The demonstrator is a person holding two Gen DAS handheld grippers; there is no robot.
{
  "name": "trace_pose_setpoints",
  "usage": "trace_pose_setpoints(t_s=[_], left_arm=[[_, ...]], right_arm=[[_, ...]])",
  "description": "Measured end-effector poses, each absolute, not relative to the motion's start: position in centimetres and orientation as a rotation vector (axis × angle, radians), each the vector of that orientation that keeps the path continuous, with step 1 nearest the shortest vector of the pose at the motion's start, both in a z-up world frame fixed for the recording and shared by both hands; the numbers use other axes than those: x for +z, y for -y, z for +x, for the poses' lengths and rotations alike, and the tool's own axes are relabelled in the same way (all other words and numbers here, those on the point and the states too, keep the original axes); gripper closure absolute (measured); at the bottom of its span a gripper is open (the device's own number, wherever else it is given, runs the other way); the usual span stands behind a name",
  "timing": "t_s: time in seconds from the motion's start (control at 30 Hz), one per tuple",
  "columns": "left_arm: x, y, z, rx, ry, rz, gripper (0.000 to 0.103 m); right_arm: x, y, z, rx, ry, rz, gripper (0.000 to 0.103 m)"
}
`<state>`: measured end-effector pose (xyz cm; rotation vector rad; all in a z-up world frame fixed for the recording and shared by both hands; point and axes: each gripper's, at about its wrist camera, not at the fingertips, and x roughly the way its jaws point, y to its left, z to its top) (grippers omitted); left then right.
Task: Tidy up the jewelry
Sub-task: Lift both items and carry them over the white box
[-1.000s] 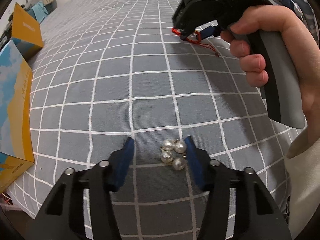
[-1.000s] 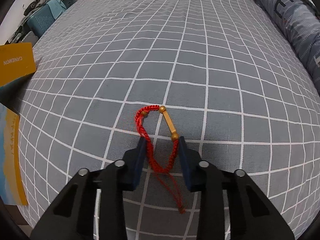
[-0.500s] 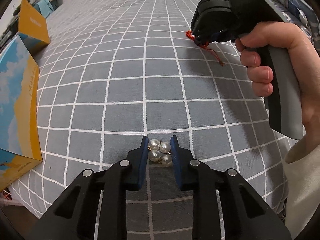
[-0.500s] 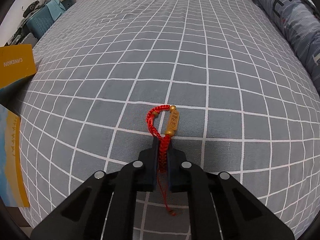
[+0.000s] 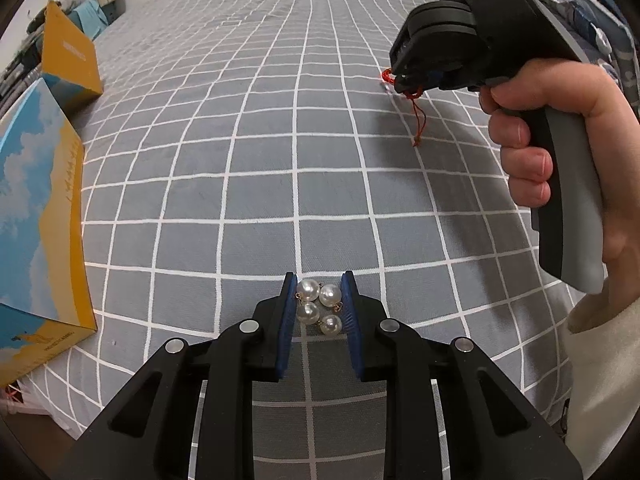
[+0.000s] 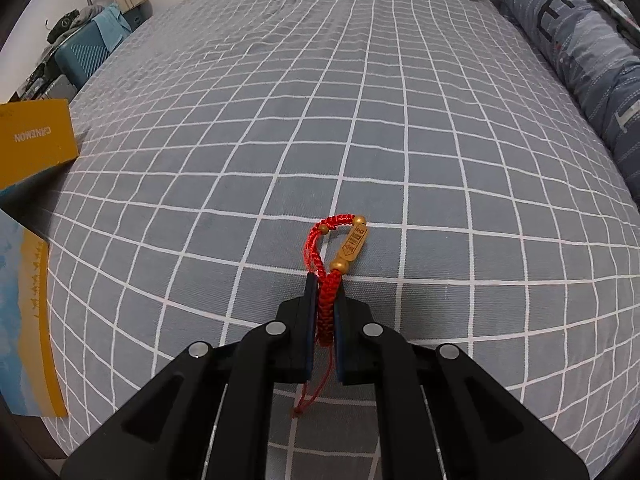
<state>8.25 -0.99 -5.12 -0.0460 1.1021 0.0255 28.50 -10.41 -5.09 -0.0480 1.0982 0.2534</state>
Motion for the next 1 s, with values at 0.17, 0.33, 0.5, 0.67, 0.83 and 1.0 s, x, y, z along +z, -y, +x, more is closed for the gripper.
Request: trace_pose_setpoints(t_s=[0.17,0.33,0.5,0.67,0.83,1.0], left_arm=[[-4.0,0.2,8.5,0.033,-1.080,-0.061,0.081],[-2.5,-0.8,8.9,0.046,-1.048,-0.069,0.081],[-1.3,-1.9,9.1,0.072,-1.015,-0.073,0.081],[-0.2,-3.2,9.6,0.089,-0.995,-0.087,0.081],[1.6,-5.4,10.1,0.140,-0.952,-0.100,0.081],[3.6,-8.0,10.1,0.188,-0.919,-0.112,0.081]], right_arm=[[-3.8,10.7,27.7,0.245,-1.067,-0.046,0.096],[-2.3,10.8,26.4,0.249,-1.038,-0.050,0.096],[-1.3,10.6,24.9,0.258,-1.021,-0.041,0.096],[-0.5,9.9,23.6,0.257,-1.004,-0.044,0.096],[0.5,8.8,22.0,0.261,-0.984,-0.051,0.096],[1.6,7.1,20.5,0.249,-0.961,-0.067,0.096]])
